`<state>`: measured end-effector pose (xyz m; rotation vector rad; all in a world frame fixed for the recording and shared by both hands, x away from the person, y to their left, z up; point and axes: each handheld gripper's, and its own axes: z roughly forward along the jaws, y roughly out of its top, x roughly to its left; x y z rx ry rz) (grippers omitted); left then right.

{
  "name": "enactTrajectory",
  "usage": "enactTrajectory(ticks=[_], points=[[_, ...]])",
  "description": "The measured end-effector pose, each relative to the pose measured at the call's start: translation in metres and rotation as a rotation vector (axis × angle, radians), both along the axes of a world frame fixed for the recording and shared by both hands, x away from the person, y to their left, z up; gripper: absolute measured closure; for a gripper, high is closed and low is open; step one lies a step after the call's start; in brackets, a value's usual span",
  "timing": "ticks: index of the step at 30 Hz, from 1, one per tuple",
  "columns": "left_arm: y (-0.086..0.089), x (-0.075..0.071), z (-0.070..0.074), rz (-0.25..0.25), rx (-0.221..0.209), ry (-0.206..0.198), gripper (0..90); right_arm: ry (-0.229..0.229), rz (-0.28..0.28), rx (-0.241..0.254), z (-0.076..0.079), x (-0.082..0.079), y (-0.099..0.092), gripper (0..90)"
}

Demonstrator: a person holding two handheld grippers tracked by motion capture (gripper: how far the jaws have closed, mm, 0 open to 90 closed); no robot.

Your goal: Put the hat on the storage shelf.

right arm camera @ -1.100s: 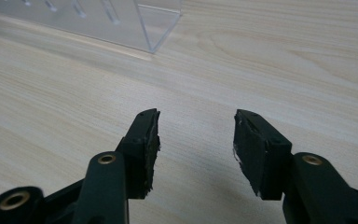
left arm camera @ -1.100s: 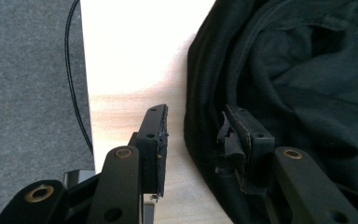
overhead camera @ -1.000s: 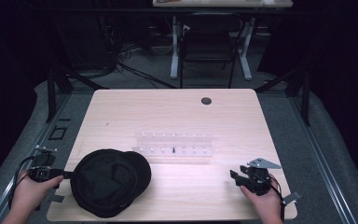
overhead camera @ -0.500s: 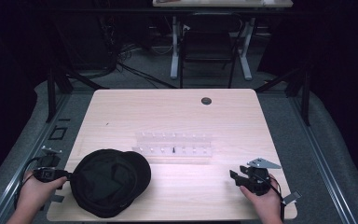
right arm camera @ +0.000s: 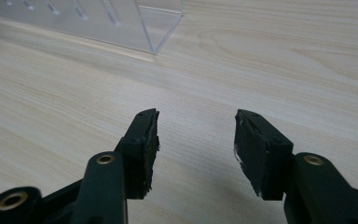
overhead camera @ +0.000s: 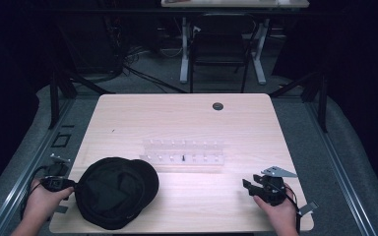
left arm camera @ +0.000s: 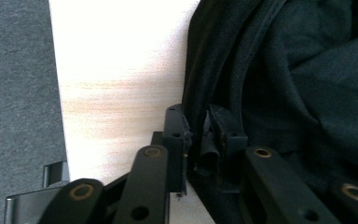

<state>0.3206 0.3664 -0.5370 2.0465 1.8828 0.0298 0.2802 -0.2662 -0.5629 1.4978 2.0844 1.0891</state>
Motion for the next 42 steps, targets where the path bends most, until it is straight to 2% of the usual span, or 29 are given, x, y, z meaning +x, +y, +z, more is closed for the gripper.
enactTrajectory(ticks=[2, 6, 12, 26, 34, 39, 42], points=[[-0.001, 0.001, 0.000, -0.010, 0.002, -0.003, 83.4, 0.002, 0.003, 0.001, 0.000, 0.000, 0.000, 48.8], [-0.004, 0.002, 0.004, -0.018, 0.016, 0.003, 85.2, 0.001, -0.002, 0.001, 0.000, 0.000, 0.000, 48.8], [-0.003, 0.003, 0.017, -0.019, -0.009, -0.005, 85.9, 0.004, -0.004, 0.010, 0.000, 0.000, -0.001, 48.6], [-0.007, 0.002, 0.066, -0.054, -0.080, -0.049, 86.1, 0.004, -0.007, 0.013, 0.000, 0.000, -0.002, 48.6], [-0.009, 0.000, 0.087, -0.072, -0.070, -0.075, 86.1, 0.006, -0.011, 0.023, 0.000, 0.000, -0.003, 48.4], [-0.009, -0.002, 0.100, -0.083, -0.103, -0.083, 86.2, 0.011, -0.016, 0.031, 0.000, 0.000, -0.004, 48.4], [-0.011, -0.003, 0.109, -0.093, -0.106, -0.092, 86.2, 0.013, -0.018, 0.034, 0.000, 0.000, -0.004, 48.3]])
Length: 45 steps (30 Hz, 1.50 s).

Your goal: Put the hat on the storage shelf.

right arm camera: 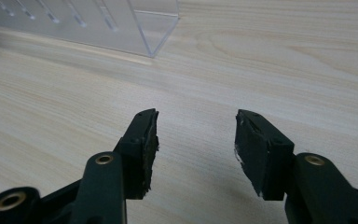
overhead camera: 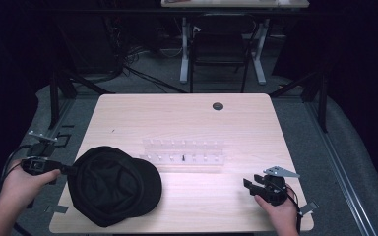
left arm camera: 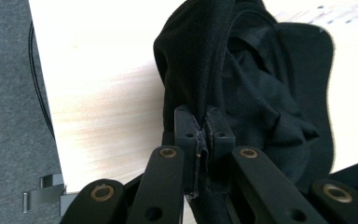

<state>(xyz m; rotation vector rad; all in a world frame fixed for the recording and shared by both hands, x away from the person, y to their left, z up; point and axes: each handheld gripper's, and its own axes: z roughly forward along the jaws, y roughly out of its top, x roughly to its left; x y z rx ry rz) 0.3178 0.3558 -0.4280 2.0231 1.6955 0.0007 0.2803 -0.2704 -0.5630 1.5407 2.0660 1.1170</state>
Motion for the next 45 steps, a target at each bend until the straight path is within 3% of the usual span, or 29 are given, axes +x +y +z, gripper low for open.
enactTrajectory(ticks=[9, 14, 19, 24, 30, 45], points=[[-0.009, 0.000, 0.025, -0.029, 0.027, -0.014, 86.3, -0.003, -0.005, 0.000, 0.001, -0.001, 0.000, 48.3], [-0.015, 0.002, 0.037, -0.043, 0.000, -0.001, 86.3, -0.005, -0.003, 0.011, 0.001, 0.000, 0.000, 48.3], [-0.019, 0.004, 0.045, -0.039, -0.069, 0.033, 86.3, -0.005, -0.002, 0.010, 0.001, -0.001, 0.000, 48.2], [-0.020, 0.007, 0.048, -0.045, -0.164, 0.067, 86.3, -0.008, -0.004, 0.013, 0.001, 0.000, -0.001, 48.1], [-0.017, 0.010, 0.048, -0.017, -0.275, 0.109, 86.3, -0.009, -0.004, 0.016, 0.001, 0.000, -0.001, 48.0], [-0.017, 0.013, 0.050, 0.042, -0.420, 0.175, 86.2, -0.009, -0.003, 0.017, 0.001, 0.000, -0.001, 47.6]])
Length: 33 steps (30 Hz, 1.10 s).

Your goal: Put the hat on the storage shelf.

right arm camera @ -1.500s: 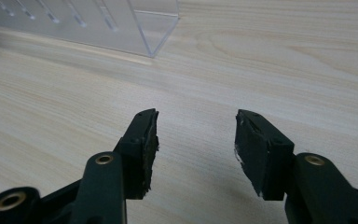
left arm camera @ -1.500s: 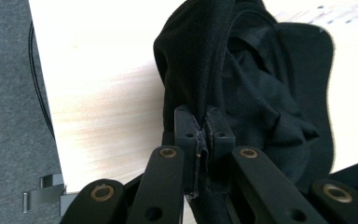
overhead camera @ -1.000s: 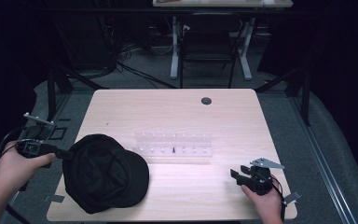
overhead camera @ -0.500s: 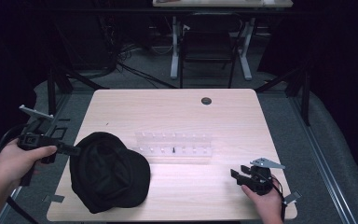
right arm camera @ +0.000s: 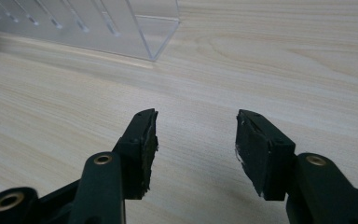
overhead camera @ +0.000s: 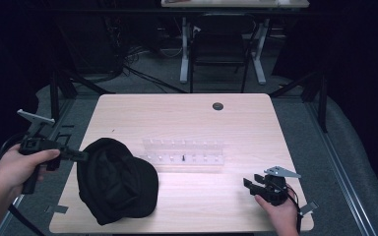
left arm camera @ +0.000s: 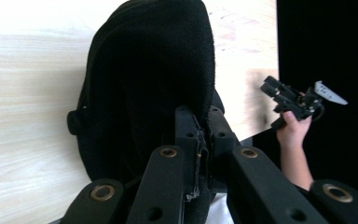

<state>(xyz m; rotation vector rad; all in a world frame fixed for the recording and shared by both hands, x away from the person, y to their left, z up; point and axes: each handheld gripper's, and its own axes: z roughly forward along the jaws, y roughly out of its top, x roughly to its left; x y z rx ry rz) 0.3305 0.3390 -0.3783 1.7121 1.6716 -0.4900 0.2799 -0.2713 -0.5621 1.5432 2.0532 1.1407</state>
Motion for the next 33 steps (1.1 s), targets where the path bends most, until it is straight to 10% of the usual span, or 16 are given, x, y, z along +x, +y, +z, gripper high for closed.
enactTrajectory(ticks=[33], points=[[-0.009, -0.002, 0.069, 0.000, -0.044, -0.123, 86.4, 0.002, -0.005, 0.001, 0.001, 0.000, -0.001, 47.4]])
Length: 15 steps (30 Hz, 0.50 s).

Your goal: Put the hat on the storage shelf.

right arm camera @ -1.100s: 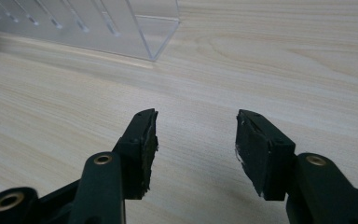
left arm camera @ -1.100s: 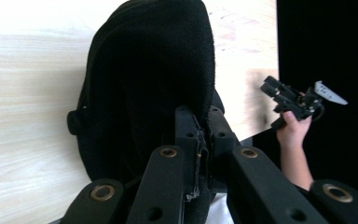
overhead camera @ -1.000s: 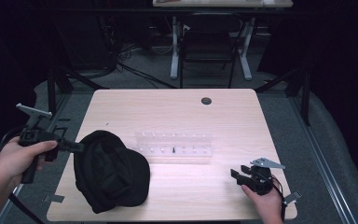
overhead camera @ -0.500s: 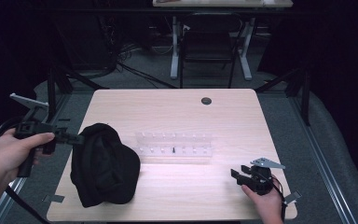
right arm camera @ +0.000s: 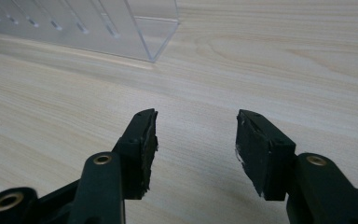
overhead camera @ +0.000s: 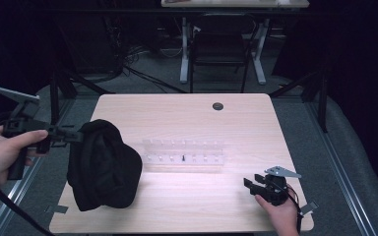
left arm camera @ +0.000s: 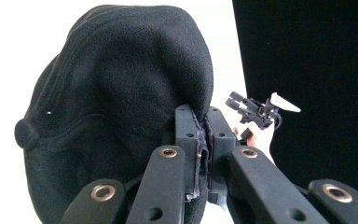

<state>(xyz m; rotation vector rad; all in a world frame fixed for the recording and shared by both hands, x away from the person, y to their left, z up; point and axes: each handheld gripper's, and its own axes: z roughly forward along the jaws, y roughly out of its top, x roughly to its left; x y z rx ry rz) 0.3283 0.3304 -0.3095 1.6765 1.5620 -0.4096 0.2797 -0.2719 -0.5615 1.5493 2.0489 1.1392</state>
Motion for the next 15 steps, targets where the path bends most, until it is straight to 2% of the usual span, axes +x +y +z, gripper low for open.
enactTrajectory(ticks=[15], points=[[-0.012, 0.007, 0.025, -0.009, -0.029, -0.053, 86.4, -0.002, -0.003, 0.005, 0.000, 0.000, 0.000, 47.4]])
